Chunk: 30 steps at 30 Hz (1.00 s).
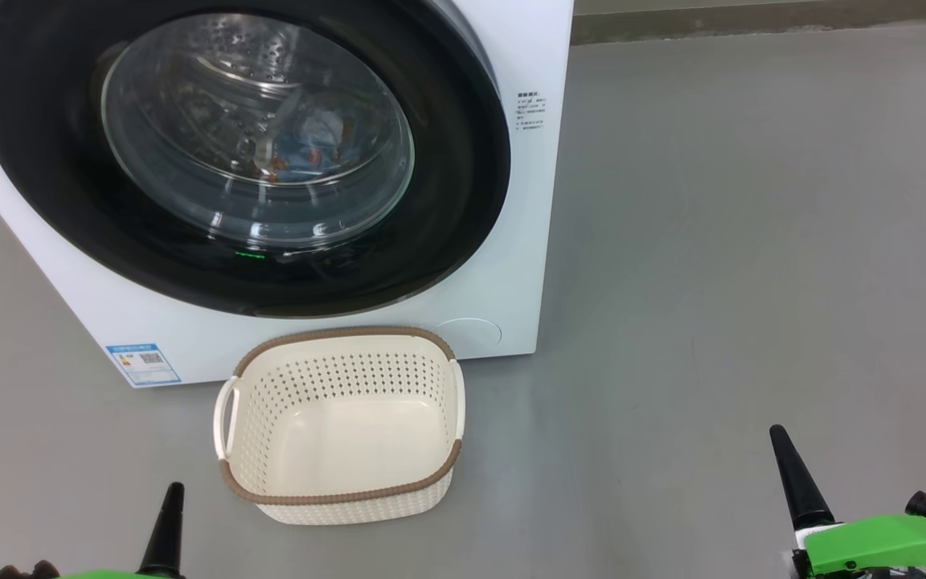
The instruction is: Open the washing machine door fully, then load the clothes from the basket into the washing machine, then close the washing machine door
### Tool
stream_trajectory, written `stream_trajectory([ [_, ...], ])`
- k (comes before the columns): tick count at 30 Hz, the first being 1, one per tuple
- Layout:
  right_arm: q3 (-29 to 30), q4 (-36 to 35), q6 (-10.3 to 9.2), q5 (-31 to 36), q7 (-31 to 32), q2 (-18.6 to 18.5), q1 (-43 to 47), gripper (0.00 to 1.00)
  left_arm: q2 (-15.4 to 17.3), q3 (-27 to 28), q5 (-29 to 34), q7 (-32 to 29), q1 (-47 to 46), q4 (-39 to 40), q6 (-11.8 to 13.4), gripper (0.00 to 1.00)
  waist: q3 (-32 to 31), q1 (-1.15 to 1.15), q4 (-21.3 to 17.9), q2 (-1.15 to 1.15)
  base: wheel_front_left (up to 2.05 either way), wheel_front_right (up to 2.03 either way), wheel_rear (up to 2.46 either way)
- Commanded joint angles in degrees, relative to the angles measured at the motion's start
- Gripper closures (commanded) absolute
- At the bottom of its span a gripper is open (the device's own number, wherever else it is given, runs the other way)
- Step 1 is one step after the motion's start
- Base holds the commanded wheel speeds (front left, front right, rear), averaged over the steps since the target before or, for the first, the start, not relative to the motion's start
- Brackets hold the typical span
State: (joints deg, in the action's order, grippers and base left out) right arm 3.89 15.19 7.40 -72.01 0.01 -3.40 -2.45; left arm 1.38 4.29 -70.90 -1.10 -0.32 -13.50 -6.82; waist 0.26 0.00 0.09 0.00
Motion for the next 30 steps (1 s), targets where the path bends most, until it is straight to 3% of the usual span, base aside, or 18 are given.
stream_trajectory([
  [1, -0.75, -1.37, 0.08, -1.42, 0.43, -0.45, -2.53, 1.0, 1.21, 1.6, -1.6, -0.36, -2.67, 0.87, -0.27, 1.0, 0.0, 0.0, 0.0, 0.0, 0.0, 0.0, 0.0],
  [30, 1.39, -1.23, 0.09, -19.76, 5.27, -0.28, -3.56, 1.0, 1.48, 2.19, -19.97, -5.06, -5.67, -0.47, -0.64, 1.0, -0.07, 0.0, -0.09, 0.0, 0.0, 0.0, 0.0],
])
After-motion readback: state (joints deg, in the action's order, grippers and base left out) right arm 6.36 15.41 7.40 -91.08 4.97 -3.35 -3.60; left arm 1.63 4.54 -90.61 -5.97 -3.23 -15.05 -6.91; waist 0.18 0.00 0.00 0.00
